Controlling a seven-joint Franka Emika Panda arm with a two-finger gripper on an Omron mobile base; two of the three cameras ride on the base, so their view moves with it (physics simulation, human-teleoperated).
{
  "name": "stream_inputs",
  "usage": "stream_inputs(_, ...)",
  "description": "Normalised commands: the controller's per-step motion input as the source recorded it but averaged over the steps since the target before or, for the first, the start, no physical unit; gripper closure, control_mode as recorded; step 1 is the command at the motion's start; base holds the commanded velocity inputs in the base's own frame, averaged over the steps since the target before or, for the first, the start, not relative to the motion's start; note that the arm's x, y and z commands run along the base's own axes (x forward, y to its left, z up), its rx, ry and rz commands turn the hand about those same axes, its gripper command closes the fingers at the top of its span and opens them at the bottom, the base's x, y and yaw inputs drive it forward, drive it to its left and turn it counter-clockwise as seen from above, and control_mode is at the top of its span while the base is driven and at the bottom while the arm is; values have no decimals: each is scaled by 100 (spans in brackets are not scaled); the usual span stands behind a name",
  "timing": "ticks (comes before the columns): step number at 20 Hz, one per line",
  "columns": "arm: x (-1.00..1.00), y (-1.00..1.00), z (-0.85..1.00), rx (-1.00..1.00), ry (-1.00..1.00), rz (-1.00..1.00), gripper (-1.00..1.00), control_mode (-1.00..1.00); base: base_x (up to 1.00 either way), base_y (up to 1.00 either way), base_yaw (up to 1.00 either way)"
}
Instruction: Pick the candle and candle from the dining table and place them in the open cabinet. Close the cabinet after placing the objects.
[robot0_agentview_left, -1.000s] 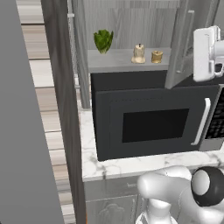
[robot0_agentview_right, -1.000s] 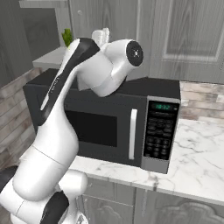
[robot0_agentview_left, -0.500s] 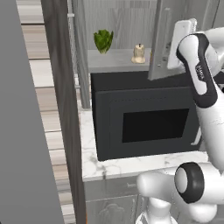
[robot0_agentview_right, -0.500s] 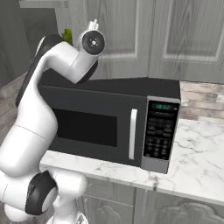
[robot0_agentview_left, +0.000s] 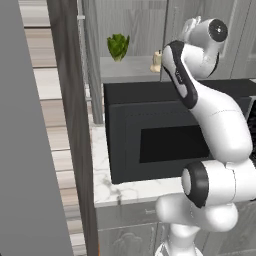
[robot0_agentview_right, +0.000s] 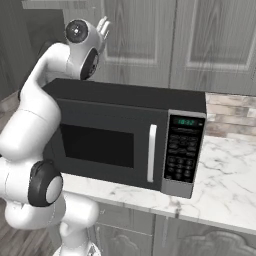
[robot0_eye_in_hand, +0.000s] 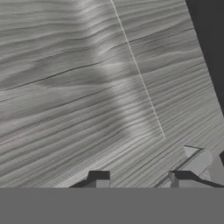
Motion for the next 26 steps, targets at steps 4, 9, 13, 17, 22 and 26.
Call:
stream_inputs(4,100,0,1,0,25,-24,-100,-100,0,0,0)
stream_inputs(9,100,0,9,2,26,-21,-100,-100,0,0,0)
stream_inputs(13,40,0,0,4,9,-7,-100,-100,0,0,0)
stream_inputs(17,14,-16,-7,7,2,-3,-100,-100,0,0,0)
stream_inputs(22,1,-15,-1,11,0,-1,-100,-100,0,0,0)
stream_inputs(26,0,-12,-1,12,0,0,-100,-100,0,0,0)
